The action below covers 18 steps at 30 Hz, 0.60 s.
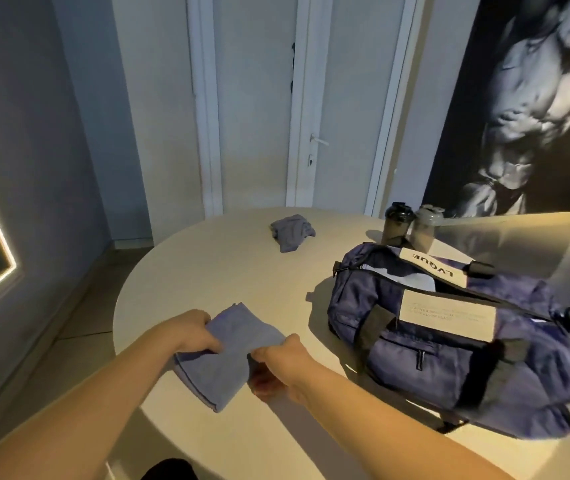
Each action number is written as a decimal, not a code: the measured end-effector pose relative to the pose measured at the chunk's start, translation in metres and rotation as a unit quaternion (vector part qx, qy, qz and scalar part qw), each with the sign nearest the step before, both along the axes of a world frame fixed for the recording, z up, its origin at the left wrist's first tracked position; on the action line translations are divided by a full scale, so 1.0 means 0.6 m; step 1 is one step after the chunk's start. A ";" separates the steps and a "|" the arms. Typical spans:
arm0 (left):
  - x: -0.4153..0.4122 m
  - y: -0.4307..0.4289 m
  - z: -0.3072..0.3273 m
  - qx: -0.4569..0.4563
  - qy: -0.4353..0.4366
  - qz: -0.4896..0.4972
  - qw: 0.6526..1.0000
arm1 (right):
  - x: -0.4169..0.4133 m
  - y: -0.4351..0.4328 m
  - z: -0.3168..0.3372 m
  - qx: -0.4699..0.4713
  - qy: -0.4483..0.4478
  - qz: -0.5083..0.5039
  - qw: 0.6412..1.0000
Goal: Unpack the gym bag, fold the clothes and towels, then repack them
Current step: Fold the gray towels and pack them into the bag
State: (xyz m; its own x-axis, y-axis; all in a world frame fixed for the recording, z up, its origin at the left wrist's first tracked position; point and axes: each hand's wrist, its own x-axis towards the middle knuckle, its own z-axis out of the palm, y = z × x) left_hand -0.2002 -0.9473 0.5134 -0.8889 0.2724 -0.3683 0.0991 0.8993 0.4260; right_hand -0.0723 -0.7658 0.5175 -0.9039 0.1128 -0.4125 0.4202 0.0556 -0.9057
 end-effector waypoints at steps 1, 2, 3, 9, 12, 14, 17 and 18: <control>0.009 0.004 0.003 0.011 0.005 -0.007 1.000 | 0.003 -0.003 0.004 -0.016 0.004 -0.008 1.000; 0.018 0.010 0.008 0.029 0.013 -0.014 0.999 | 0.002 -0.006 0.006 -0.040 0.011 -0.021 0.999; 0.026 0.016 0.014 0.049 0.024 -0.022 0.998 | 0.005 -0.007 0.008 -0.072 0.017 -0.034 0.997; 0.090 0.089 0.087 0.114 0.128 -0.050 0.984 | 0.008 0.037 0.050 -0.132 0.114 -0.093 0.980; 0.121 0.136 0.127 0.149 0.140 -0.072 0.976 | 0.013 0.080 0.092 -0.127 0.158 -0.096 0.974; 0.135 0.171 0.148 0.178 0.168 -0.090 0.965 | 0.033 0.114 0.128 -0.130 0.197 -0.101 0.967; 0.143 0.230 0.176 0.229 0.200 -0.114 0.946 | 0.068 0.173 0.173 -0.134 0.239 -0.112 0.955; 0.144 0.252 0.185 0.247 0.204 -0.120 0.940 | 0.079 0.195 0.185 -0.135 0.247 -0.113 0.953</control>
State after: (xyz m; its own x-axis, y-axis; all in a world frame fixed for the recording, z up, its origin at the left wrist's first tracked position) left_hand -0.1135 -0.7963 0.6243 -0.8199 0.5310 0.2140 0.5192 0.5320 0.6689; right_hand -0.0248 -0.6488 0.6284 -0.9604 0.2784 0.0144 -0.0867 -0.2491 -0.9646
